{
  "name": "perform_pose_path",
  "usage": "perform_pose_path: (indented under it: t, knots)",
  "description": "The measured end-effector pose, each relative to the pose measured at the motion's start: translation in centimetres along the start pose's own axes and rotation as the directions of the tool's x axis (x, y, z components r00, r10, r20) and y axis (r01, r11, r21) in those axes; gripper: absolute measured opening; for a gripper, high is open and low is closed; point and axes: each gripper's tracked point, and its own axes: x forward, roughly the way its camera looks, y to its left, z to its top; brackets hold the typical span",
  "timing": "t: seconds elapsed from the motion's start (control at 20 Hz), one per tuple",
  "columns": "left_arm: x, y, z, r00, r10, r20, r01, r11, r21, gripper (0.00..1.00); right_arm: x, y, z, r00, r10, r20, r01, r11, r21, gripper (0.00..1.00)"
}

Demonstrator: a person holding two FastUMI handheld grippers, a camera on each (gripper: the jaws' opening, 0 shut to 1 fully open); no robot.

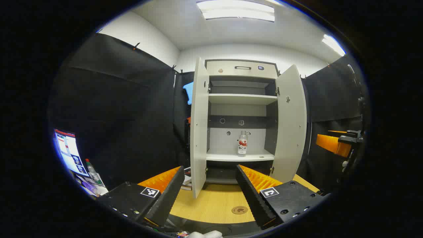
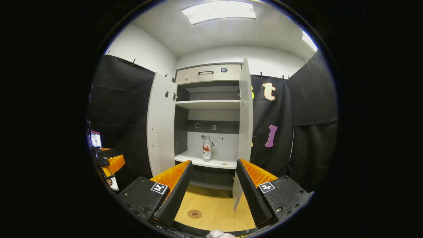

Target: Grasp the bottle in the cabinet with the left hand and place it on the coaster, then close the right door with the right hand and the left door with the left hand.

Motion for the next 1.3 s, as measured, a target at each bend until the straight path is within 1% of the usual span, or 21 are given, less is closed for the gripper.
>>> perform_pose_path:
  t: [0.05,0.1,0.2,0.25,0.35,0.4,0.65,1.05,1.1,1.15,1.3]
  knots:
    - [0.1,0.0,0.1,1.000,0.001,0.001,-0.001,1.000,0.001,0.90,-0.2,-0.2,-0.1,1.000,-0.007,-0.007,0.007,1.000,0.000,0.82]
    - [0.1,-0.1,0.2,1.000,0.000,0.006,0.000,1.000,0.004,0.99,-0.2,-0.3,-0.1,1.000,-0.012,-0.011,0.012,1.000,0.001,0.82]
    - [-0.1,-0.3,0.6,1.000,-0.007,0.017,0.007,1.000,0.012,0.90,-0.4,-1.1,0.1,0.999,-0.038,-0.006,0.038,0.999,-0.002,0.82]
    - [-0.1,-0.4,0.6,1.000,-0.011,0.018,0.010,1.000,0.017,0.90,-0.4,-1.5,-0.1,0.999,-0.048,-0.006,0.048,0.999,-0.005,0.82]
    - [0.2,-0.5,0.6,1.000,-0.021,0.018,0.020,0.999,0.028,0.99,-0.4,-1.8,-0.4,0.998,-0.057,-0.011,0.057,0.998,-0.006,0.82]
    - [0.5,-0.6,0.6,1.000,-0.025,0.017,0.025,0.999,0.034,0.94,-0.4,-1.9,-0.3,0.998,-0.061,-0.008,0.061,0.998,-0.002,0.82]
    - [2.3,-1.4,1.0,0.999,-0.045,0.025,0.043,0.998,0.051,0.95,-0.3,-2.8,-0.9,0.997,-0.080,-0.020,0.080,0.997,0.006,0.82]
    - [5.4,-2.9,0.6,0.997,-0.078,0.021,0.076,0.995,0.064,0.95,1.1,-4.9,-1.3,0.992,-0.120,-0.032,0.120,0.993,0.015,0.82]
    - [6.0,-3.3,0.6,0.996,-0.084,0.022,0.082,0.995,0.065,0.90,1.4,-5.1,-1.3,0.992,-0.122,-0.034,0.122,0.992,0.018,0.82]
    - [6.7,-3.5,0.6,0.996,-0.090,0.023,0.088,0.994,0.068,0.95,1.6,-5.3,-1.4,0.992,-0.124,-0.036,0.124,0.992,0.021,0.82]
    - [10.2,-4.9,1.4,0.993,-0.111,0.030,0.108,0.992,0.072,0.95,2.3,-6.2,-1.4,0.990,-0.132,-0.045,0.133,0.991,0.021,0.82]
